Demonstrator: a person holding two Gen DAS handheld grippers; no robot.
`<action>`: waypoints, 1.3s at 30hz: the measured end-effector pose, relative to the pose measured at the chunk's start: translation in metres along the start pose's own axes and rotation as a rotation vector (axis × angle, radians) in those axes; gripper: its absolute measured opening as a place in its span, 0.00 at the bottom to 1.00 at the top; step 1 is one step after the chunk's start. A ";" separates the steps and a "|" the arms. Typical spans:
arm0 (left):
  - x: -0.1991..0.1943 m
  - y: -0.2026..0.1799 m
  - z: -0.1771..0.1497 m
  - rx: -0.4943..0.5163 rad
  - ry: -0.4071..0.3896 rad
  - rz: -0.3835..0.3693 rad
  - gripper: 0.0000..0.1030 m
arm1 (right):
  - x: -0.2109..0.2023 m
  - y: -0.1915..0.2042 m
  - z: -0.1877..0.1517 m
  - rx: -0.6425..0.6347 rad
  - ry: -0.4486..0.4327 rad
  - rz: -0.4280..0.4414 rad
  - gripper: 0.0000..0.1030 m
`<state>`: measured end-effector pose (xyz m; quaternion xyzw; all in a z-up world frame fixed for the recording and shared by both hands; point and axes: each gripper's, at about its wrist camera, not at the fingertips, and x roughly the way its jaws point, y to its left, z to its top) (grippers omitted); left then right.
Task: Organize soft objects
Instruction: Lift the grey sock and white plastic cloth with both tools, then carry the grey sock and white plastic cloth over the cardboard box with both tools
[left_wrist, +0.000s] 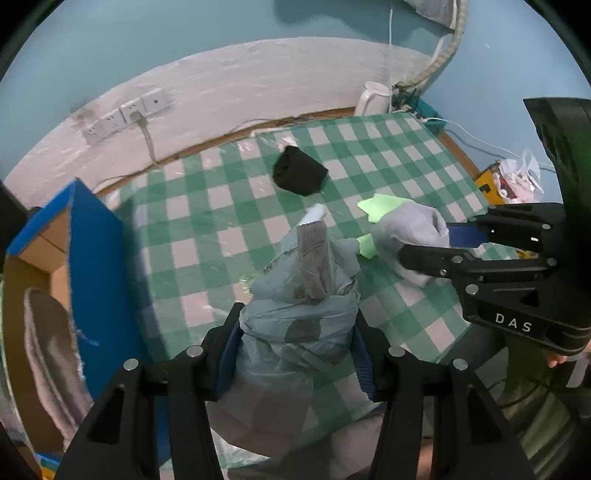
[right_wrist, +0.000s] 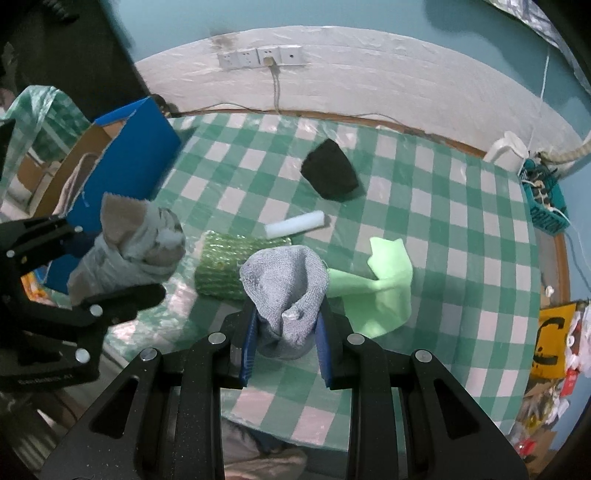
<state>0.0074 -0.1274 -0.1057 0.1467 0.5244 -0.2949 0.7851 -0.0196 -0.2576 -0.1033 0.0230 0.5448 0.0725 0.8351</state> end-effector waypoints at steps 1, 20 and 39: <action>-0.004 0.002 0.000 -0.002 -0.006 0.013 0.52 | -0.001 0.002 0.001 -0.002 -0.003 0.000 0.26; -0.055 0.043 -0.012 -0.062 -0.104 0.145 0.52 | -0.018 0.055 0.024 -0.088 -0.046 0.024 0.26; -0.086 0.120 -0.042 -0.219 -0.151 0.240 0.52 | -0.004 0.135 0.064 -0.193 -0.052 0.078 0.26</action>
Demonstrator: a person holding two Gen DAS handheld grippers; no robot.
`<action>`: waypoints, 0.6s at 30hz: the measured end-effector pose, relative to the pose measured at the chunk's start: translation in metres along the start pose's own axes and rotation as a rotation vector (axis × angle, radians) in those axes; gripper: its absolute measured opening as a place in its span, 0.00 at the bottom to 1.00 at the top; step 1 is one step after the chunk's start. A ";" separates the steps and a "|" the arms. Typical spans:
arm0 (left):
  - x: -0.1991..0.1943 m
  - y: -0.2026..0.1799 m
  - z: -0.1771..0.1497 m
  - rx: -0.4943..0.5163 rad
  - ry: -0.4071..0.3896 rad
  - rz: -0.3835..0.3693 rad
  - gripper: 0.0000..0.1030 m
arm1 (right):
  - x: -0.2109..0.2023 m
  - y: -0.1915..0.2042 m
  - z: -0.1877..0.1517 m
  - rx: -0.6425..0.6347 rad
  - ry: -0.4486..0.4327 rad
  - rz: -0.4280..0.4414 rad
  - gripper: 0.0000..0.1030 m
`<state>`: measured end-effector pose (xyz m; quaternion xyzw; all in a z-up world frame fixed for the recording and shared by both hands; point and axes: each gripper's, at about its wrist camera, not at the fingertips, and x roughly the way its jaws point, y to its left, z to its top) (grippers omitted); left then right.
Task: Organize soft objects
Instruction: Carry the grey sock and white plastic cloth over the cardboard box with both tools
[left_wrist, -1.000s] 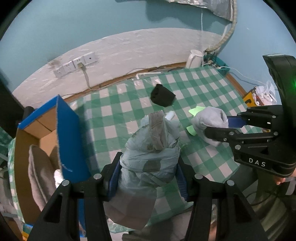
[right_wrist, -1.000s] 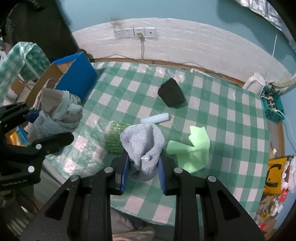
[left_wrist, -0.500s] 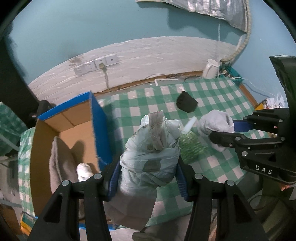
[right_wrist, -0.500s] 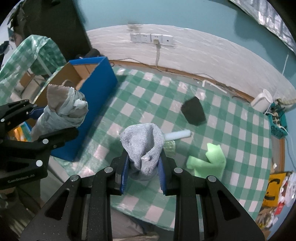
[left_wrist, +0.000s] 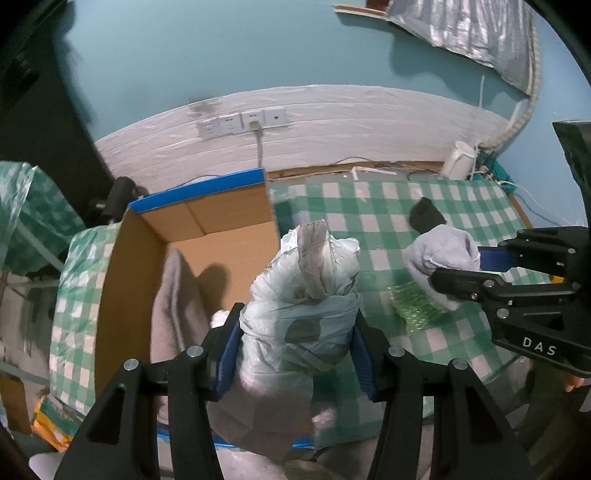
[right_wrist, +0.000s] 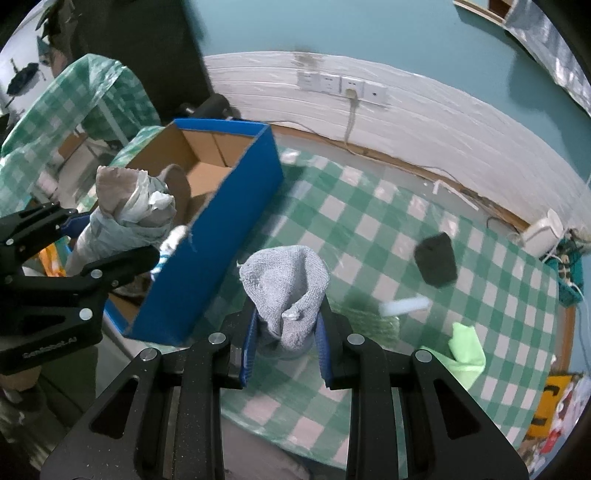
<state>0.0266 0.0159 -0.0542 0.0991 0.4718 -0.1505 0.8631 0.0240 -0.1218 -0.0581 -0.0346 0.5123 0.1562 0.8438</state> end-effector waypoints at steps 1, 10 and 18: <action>0.000 0.003 -0.001 -0.005 -0.001 0.005 0.52 | 0.001 0.004 0.003 -0.005 -0.001 0.004 0.26; 0.007 0.042 -0.011 -0.074 0.010 0.056 0.52 | 0.015 0.042 0.028 -0.053 -0.001 0.035 0.26; 0.015 0.074 -0.021 -0.129 0.034 0.098 0.52 | 0.032 0.076 0.049 -0.094 0.004 0.064 0.26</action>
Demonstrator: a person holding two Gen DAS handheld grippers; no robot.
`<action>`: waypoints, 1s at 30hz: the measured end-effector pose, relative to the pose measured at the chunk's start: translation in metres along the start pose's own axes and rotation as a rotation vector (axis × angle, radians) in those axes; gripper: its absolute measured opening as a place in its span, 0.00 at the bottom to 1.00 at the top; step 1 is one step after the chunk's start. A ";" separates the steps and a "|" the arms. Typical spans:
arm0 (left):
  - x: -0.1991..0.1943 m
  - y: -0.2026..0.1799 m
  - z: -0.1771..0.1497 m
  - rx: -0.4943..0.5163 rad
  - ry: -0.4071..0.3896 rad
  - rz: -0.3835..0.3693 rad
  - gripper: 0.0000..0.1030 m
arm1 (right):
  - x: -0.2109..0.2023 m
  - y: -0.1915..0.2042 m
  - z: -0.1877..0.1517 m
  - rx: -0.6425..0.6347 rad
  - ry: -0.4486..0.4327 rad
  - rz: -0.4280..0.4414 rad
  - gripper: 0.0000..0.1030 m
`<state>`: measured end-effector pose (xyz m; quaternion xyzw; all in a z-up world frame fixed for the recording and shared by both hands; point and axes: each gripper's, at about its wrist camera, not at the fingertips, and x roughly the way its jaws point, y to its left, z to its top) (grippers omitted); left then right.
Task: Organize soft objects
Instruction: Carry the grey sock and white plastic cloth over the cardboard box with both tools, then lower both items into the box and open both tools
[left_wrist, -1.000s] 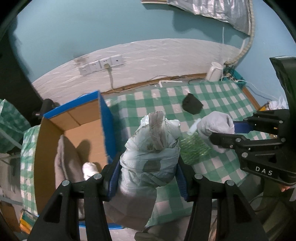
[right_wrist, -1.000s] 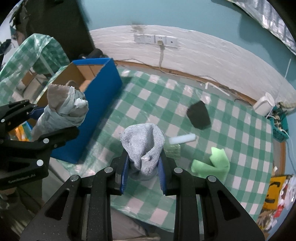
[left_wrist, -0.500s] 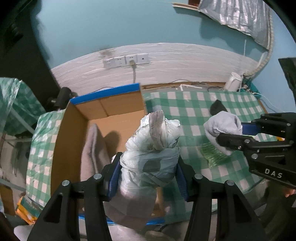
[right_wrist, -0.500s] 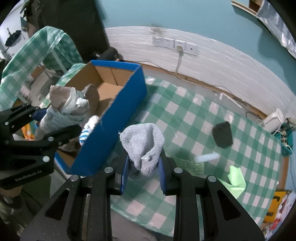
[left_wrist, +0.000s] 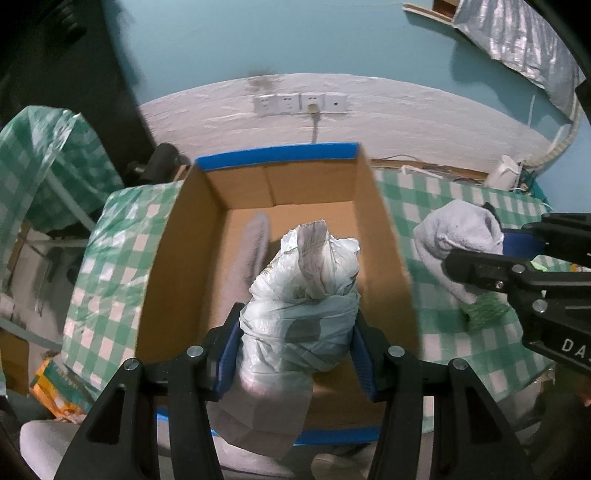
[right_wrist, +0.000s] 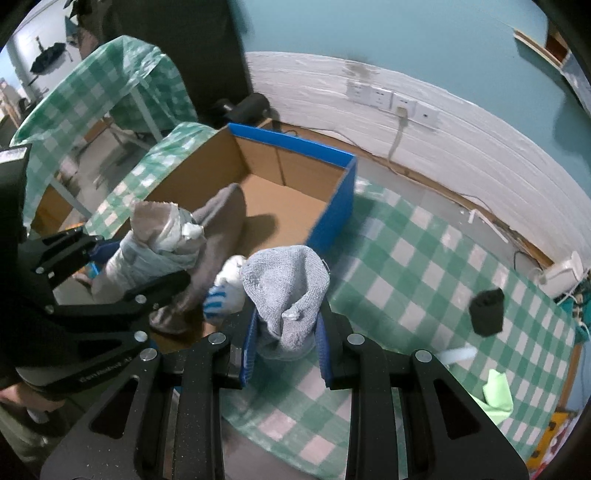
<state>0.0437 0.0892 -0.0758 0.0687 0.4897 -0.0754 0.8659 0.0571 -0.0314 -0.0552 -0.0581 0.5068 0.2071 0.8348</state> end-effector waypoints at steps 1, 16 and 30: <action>0.002 0.004 -0.001 -0.004 0.003 0.012 0.52 | 0.004 0.004 0.003 -0.003 0.003 0.004 0.26; 0.017 0.046 -0.012 -0.090 0.054 0.076 0.54 | 0.038 0.046 0.021 -0.058 0.052 0.049 0.27; 0.016 0.047 -0.011 -0.096 0.046 0.113 0.77 | 0.036 0.034 0.022 0.006 0.017 0.007 0.53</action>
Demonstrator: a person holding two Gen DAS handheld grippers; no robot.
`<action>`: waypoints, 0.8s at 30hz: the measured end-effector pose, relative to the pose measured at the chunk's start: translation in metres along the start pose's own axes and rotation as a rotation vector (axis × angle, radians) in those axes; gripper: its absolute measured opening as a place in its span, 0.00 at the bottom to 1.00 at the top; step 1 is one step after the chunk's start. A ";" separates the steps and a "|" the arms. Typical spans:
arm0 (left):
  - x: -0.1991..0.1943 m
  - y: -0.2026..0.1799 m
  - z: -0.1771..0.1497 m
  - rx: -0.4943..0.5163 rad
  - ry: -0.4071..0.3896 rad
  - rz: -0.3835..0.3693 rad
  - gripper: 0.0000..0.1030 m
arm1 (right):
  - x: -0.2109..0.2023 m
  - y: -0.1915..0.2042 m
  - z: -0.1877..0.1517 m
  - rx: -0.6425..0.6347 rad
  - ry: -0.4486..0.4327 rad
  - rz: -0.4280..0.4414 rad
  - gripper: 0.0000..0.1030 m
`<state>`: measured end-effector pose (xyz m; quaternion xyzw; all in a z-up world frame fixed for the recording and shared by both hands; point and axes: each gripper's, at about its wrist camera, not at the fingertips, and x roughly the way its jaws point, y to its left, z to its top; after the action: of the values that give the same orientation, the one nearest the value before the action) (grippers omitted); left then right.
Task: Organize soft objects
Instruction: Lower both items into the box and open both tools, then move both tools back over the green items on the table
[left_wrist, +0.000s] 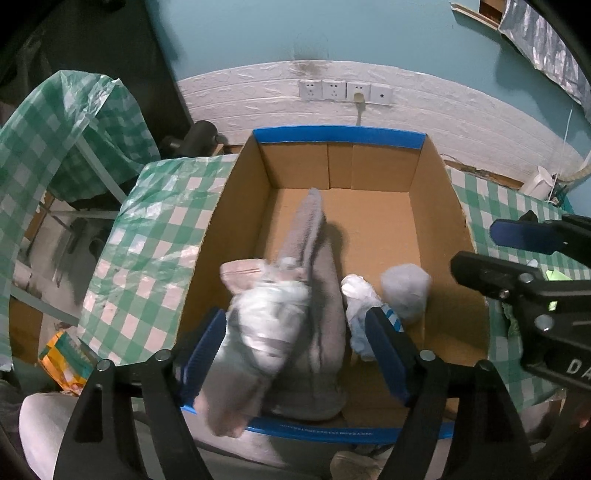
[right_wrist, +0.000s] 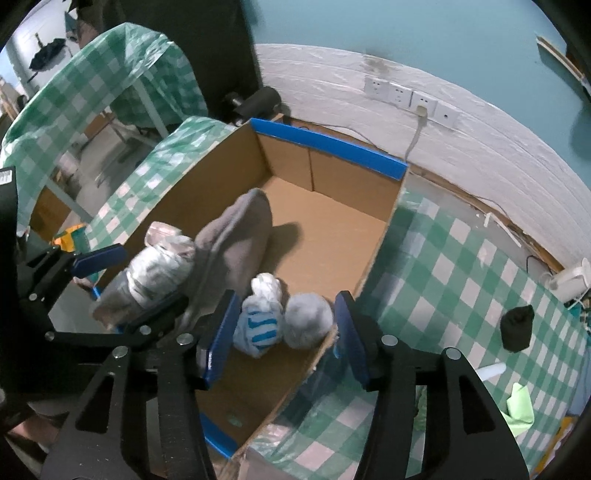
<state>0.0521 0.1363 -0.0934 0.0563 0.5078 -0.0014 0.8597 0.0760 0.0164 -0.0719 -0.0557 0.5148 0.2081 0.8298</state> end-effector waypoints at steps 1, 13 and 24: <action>0.000 -0.001 0.000 0.002 0.001 0.005 0.77 | -0.001 -0.002 0.000 0.003 -0.001 -0.002 0.54; -0.007 -0.017 0.005 0.030 -0.019 -0.005 0.79 | -0.017 -0.022 -0.012 0.020 -0.018 -0.041 0.66; -0.017 -0.044 0.007 0.088 -0.050 -0.009 0.83 | -0.035 -0.050 -0.027 0.064 -0.030 -0.069 0.69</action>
<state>0.0479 0.0906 -0.0797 0.0915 0.4858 -0.0291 0.8688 0.0601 -0.0476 -0.0602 -0.0438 0.5064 0.1636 0.8455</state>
